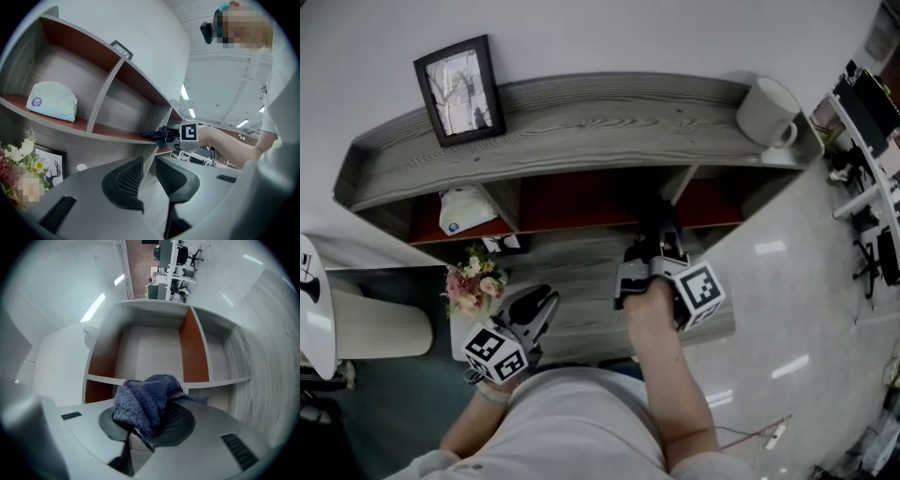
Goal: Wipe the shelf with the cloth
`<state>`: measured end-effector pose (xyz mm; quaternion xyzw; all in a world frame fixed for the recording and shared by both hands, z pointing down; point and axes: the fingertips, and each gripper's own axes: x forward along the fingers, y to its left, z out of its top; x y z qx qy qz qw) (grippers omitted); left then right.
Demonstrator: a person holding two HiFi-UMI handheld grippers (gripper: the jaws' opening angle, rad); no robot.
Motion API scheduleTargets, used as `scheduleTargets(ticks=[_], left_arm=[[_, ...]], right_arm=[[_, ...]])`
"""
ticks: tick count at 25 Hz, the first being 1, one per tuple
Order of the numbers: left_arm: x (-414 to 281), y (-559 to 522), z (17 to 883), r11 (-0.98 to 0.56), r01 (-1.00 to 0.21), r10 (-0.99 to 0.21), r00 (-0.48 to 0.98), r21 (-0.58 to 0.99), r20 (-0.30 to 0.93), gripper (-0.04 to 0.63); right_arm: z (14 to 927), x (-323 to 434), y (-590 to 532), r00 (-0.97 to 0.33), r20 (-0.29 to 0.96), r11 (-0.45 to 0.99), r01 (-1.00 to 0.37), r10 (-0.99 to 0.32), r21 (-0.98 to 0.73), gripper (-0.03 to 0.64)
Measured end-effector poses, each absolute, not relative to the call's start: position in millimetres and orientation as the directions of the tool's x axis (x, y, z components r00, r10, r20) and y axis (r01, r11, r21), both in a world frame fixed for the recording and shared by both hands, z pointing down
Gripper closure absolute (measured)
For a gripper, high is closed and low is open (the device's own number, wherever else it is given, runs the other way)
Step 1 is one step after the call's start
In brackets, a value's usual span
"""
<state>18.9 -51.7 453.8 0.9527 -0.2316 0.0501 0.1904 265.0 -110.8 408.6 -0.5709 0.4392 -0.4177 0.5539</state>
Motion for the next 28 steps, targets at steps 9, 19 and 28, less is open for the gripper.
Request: scheduleTargets(ticks=[9, 19, 28], left_arm=[[40.5, -50.8, 449.8, -0.86, -0.391, -0.353, 0.92, 0.328, 0.171, 0.502], [56.2, -51.1, 442.7, -0.89, -0.334, -0.295, 0.941, 0.311, 0.166, 0.508], [59.0, -50.6, 433.5, -0.912, -0.302, -0.271, 0.952, 0.277, 0.145, 0.537]], right_arm=[[385.4, 253.2, -67.7, 0.161, -0.12, 0.071, -0.283, -0.98, -0.956, 0.534], [397.0, 222.9, -26.4, 0.049, -0.064, 0.005, -0.754, -0.997, -0.657, 0.534], [410.6, 192.0, -18.1, -0.054, 0.042, 0.044, -0.976, -0.998, -0.213, 0.534]])
